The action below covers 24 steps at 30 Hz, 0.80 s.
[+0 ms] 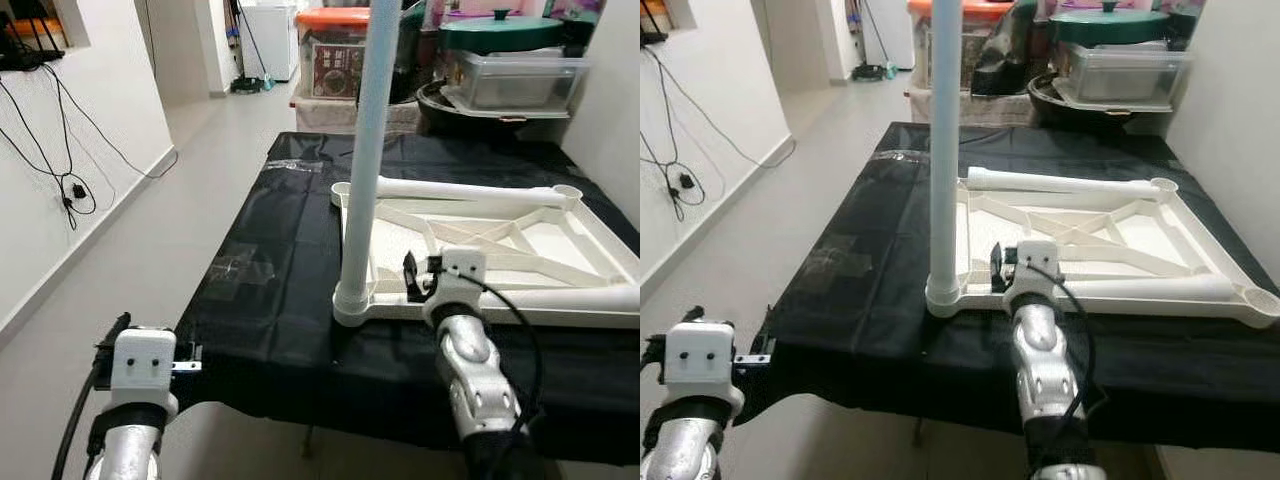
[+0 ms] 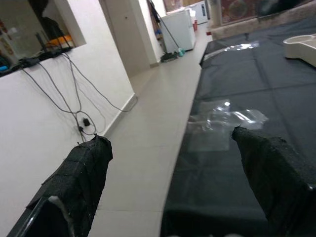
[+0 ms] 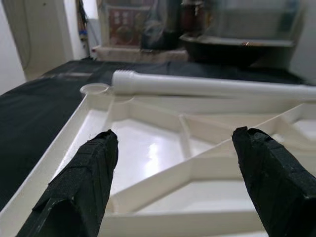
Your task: Building children table
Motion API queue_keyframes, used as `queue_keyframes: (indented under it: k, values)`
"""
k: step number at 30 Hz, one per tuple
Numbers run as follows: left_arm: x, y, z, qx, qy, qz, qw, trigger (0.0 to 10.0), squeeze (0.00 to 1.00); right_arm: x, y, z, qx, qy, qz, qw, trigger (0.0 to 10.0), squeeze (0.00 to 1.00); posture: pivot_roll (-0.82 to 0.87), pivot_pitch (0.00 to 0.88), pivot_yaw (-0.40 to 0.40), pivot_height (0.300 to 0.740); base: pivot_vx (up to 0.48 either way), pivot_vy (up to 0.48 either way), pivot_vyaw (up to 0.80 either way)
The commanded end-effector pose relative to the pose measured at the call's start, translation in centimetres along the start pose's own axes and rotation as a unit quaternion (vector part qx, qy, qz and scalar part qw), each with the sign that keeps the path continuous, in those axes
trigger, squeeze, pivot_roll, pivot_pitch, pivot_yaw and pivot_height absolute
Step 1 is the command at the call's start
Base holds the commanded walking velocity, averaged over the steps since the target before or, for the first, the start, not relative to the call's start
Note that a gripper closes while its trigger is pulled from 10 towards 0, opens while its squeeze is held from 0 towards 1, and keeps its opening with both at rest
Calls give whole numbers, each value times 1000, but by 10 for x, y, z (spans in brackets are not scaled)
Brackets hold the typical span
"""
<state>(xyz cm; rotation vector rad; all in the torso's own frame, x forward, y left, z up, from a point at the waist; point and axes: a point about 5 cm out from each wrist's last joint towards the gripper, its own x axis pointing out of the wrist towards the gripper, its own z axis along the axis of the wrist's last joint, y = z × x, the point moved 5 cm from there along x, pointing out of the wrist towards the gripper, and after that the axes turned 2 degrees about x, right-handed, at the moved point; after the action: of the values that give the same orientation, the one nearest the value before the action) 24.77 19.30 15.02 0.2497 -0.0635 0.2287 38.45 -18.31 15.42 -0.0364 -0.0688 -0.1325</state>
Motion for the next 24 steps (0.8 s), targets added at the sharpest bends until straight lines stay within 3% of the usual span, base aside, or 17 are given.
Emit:
queue_keyframes:
  k: [1, 4, 6, 9, 12, 13, 14, 15, 19, 20, 21, 22, 24]
  values:
    - [-2, -3, -2, -1, 8, -6, 1000, 10000, 0, 3, 6, -5, 25, 12, 27, 999, 10000, 0, 58, 34, 10, 740, 0, 0, 0]
    - [-5, -13, -4, -7, 14, -30, 999, 10000, 0, 11, 18, -5, 44, 30, 114, 992, 10000, 0, 59, 39, 13, 740, 0, 0, 0]
    - [-7, -17, -4, -12, 16, -41, 999, 10000, 0, 14, 17, -3, 34, 30, 132, 990, 10000, 0, 58, 42, 14, 740, 0, 0, 0]
    - [-13, -29, -6, -26, 24, -67, 997, 10000, 0, 23, 5, 4, 10, 21, 145, 989, 10000, 0, 60, 53, 15, 740, 0, 0, 0]
    - [-24, -47, -9, -33, 34, -108, 993, 10000, 0, 38, -21, 17, -30, 16, 143, 989, 10000, 0, 59, 71, 19, 740, 0, 0, 0]
    - [-24, -47, -9, -33, 34, -108, 993, 10000, 0, 38, -21, 17, -30, 16, 143, 989, 10000, 0, 59, 71, 19, 740, 0, 0, 0]
    - [-26, -50, -10, -34, 36, -115, 992, 10000, 0, 41, -25, 20, -35, 16, 150, 988, 10000, 243, 59, 72, 20, 740, 0, 0, 0]
    - [-28, -53, -11, -31, 38, -121, 991, 10000, 0, 44, -34, 24, -51, 21, 156, 986, 10000, 1000, 61, 78, 17, 740, 0, 0, 0]
    - [-33, -60, -14, -29, 45, -140, 989, 10000, 0, 49, -50, 26, -79, 40, 169, 982, 10000, 1000, 61, 85, 20, 740, 0, 0, 0]
    - [-36, -63, -16, -30, 48, -149, 987, 10000, 0, 49, -52, 25, -77, 62, 199, 975, 10000, 239, 64, 88, 18, 740, 0, 0, 0]
    - [-37, -65, -17, -30, 51, -156, 986, 10000, 0, 48, -53, 25, -74, 77, 220, 970, 10000, 239, 64, 88, 18, 740, 0, 0, 0]
    - [-40, -70, -18, -40, 57, -172, 983, 10000, 0, 43, -51, 24, -61, 98, 272, 955, 10000, 0, 64, 88, 18, 740, 0, 0, 0]
    - [-42, -72, -19, -45, 60, -178, 981, 10000, 0, 41, -49, 23, -56, 104, 289, 950, 10000, 0, 64, 88, 18, 740, 0, 0, 0]
